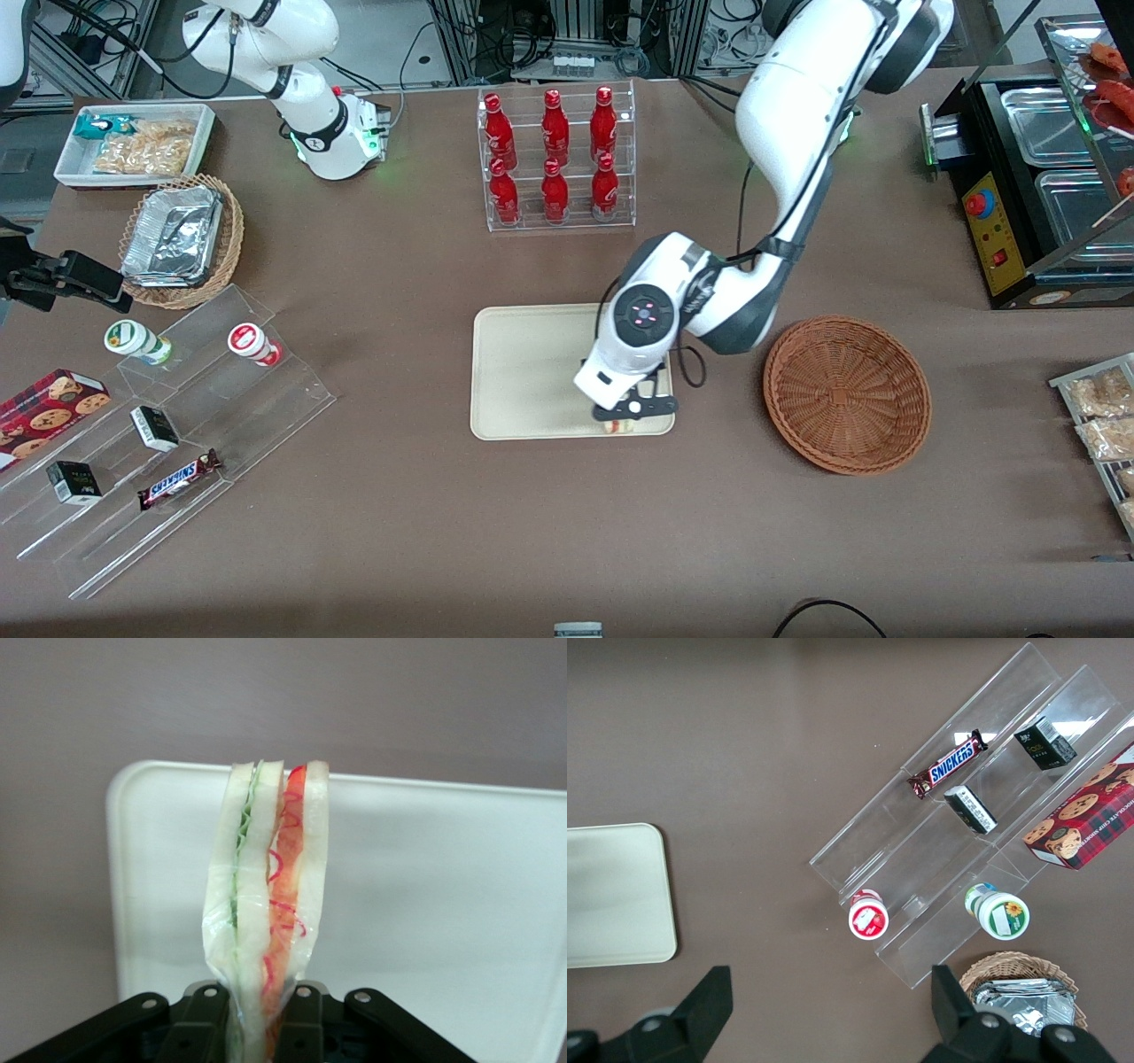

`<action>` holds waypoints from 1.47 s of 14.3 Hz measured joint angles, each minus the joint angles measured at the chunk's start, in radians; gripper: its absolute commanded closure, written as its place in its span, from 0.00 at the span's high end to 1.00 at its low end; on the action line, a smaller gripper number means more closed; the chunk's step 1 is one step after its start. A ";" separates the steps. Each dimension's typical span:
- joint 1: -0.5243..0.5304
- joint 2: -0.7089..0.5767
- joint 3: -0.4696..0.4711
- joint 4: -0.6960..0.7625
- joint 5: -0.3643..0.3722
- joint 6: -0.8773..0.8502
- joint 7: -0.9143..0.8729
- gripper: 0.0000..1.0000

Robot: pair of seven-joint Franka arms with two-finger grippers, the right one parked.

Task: Place sandwich from basket to tray
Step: 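Lift the sandwich and carry it with the left gripper over the beige tray, then lower the sandwich onto the tray and open the left gripper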

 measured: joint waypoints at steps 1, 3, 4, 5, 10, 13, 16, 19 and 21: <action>-0.019 0.026 0.000 0.024 0.000 0.000 -0.013 0.08; -0.041 0.066 -0.005 0.052 0.000 0.000 -0.021 0.08; -0.045 0.080 -0.016 0.058 0.000 0.000 -0.021 0.08; -0.045 0.088 -0.029 0.061 0.000 0.000 -0.022 0.08; -0.052 0.096 -0.058 0.063 0.000 -0.002 -0.037 0.10; -0.057 0.107 -0.058 0.063 0.000 -0.002 -0.057 0.26; -0.058 0.119 -0.058 0.063 0.000 0.003 -0.068 1.00; -0.058 0.119 -0.058 0.077 0.000 0.005 -0.094 1.00; -0.058 0.107 -0.057 0.099 0.002 0.004 -0.103 1.00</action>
